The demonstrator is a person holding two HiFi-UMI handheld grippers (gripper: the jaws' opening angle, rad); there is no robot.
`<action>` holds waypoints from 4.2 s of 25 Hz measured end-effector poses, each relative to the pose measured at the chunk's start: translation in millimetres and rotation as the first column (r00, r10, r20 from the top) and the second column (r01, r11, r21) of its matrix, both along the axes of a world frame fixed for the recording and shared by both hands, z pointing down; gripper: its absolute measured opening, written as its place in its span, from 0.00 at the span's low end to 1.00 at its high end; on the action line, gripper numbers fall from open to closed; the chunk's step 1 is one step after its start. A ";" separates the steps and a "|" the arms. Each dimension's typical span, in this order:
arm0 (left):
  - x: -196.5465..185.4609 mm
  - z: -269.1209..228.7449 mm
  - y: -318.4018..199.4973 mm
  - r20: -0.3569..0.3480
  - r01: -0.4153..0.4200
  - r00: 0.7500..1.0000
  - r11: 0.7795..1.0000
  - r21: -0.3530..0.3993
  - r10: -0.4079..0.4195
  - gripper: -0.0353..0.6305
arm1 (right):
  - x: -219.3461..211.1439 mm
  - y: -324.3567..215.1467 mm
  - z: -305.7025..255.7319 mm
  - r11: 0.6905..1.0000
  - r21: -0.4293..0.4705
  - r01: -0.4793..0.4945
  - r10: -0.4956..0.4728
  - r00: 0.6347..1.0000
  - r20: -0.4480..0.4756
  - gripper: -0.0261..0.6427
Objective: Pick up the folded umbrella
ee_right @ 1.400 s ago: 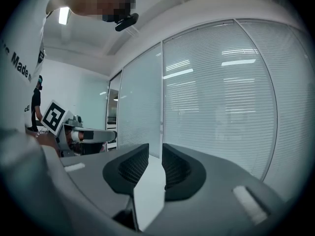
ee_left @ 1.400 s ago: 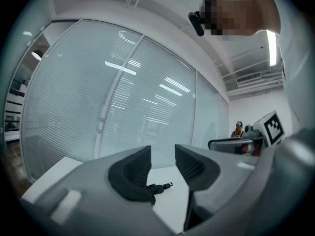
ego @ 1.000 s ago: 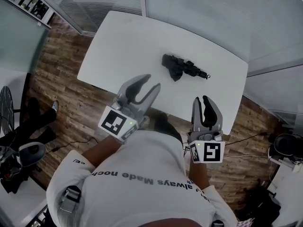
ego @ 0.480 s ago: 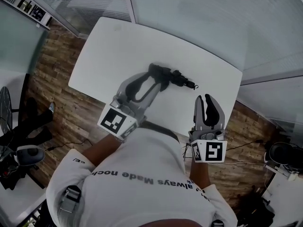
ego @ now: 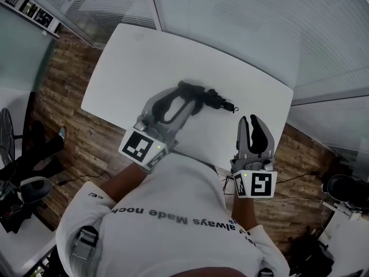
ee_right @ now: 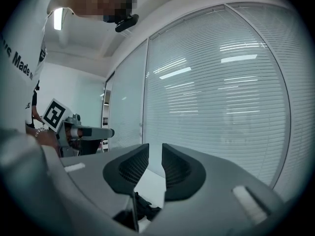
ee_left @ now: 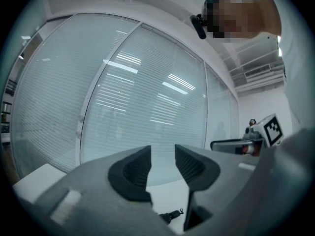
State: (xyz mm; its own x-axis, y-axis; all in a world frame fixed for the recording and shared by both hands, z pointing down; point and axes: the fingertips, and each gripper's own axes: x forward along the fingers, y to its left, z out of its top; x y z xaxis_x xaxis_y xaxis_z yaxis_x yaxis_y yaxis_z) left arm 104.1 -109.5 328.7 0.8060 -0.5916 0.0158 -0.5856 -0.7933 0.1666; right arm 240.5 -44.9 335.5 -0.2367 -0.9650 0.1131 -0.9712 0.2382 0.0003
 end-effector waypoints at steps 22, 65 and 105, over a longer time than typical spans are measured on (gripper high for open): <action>-29.0 14.2 -70.3 0.006 -0.037 0.999 0.998 -0.041 0.038 0.28 | -44.2 -71.3 9.9 0.998 -0.048 0.051 -0.055 0.995 -0.085 0.20; -77.6 61.7 -92.5 0.059 0.046 0.997 0.993 -0.111 -0.039 0.27 | -137.3 -132.8 275.2 0.685 -0.648 0.333 -0.682 0.606 -0.409 0.48; -111.6 85.2 -103.3 0.082 0.090 0.994 0.982 -0.163 -0.078 0.27 | -155.3 -169.1 443.2 0.384 -0.903 0.195 -0.874 0.393 -0.287 0.59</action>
State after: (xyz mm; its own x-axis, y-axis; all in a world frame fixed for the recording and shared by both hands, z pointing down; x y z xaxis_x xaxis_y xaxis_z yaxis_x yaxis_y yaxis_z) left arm -7.6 -212.7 414.0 0.7464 -0.6412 0.1781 -0.6647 -0.7057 0.2451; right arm 85.2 -214.0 778.7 -0.1796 -0.1299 0.9751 -0.3351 0.9400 0.0635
